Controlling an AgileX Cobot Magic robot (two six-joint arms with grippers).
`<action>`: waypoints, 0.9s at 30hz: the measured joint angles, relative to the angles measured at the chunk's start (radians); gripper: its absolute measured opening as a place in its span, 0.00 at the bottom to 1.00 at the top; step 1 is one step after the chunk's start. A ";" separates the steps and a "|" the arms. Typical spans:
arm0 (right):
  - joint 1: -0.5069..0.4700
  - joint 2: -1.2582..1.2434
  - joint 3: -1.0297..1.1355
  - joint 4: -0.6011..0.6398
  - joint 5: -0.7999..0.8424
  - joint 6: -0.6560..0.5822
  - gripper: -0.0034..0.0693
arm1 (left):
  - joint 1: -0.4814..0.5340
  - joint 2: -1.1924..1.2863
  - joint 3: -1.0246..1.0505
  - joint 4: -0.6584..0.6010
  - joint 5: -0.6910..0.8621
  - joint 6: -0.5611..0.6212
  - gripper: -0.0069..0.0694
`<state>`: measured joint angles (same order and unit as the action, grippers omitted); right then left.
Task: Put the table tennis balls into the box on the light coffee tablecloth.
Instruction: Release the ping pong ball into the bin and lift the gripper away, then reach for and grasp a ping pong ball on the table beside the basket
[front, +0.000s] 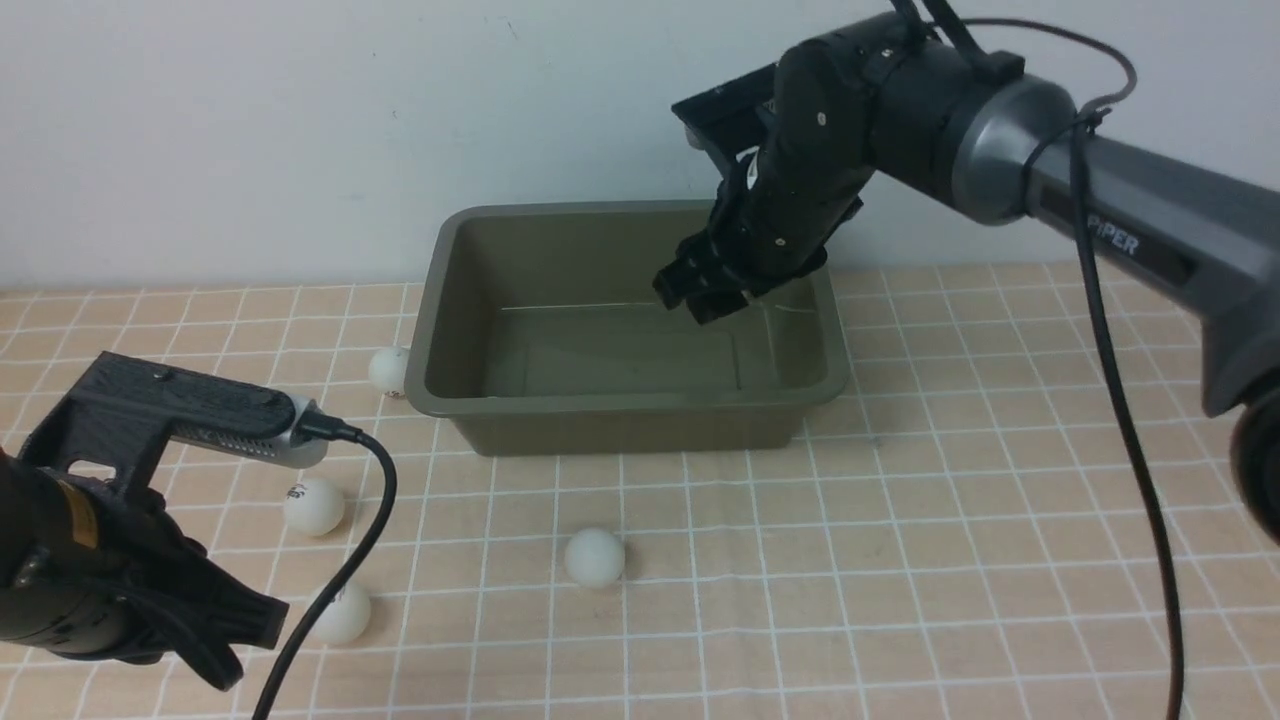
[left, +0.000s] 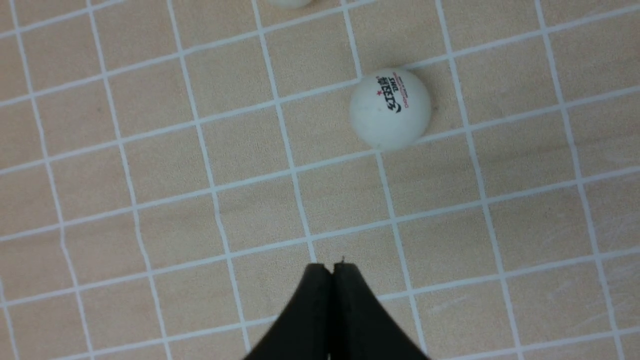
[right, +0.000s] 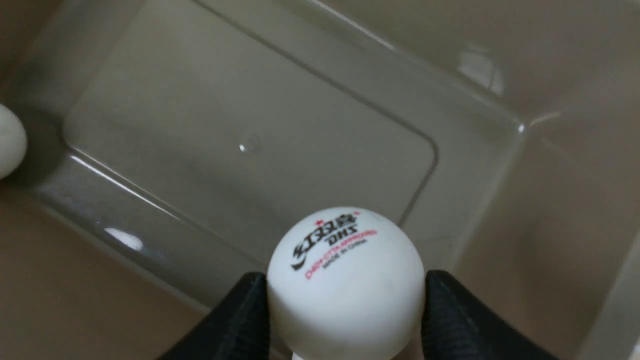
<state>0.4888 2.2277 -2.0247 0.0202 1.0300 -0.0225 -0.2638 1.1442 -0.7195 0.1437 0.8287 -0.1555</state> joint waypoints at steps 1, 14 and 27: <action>-0.003 0.005 0.000 0.007 0.000 0.000 0.54 | 0.000 0.000 0.000 0.000 0.000 0.000 0.00; -0.009 0.019 0.000 0.060 0.002 -0.020 0.62 | 0.000 0.000 0.000 0.000 0.000 0.000 0.00; -0.009 -0.033 -0.170 -0.028 0.135 -0.044 0.38 | -0.030 0.000 0.000 -0.307 -0.094 0.241 0.00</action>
<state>0.4801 2.1951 -2.1946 -0.0080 1.1654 -0.0664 -0.2940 1.1442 -0.7195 -0.1635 0.7347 0.0853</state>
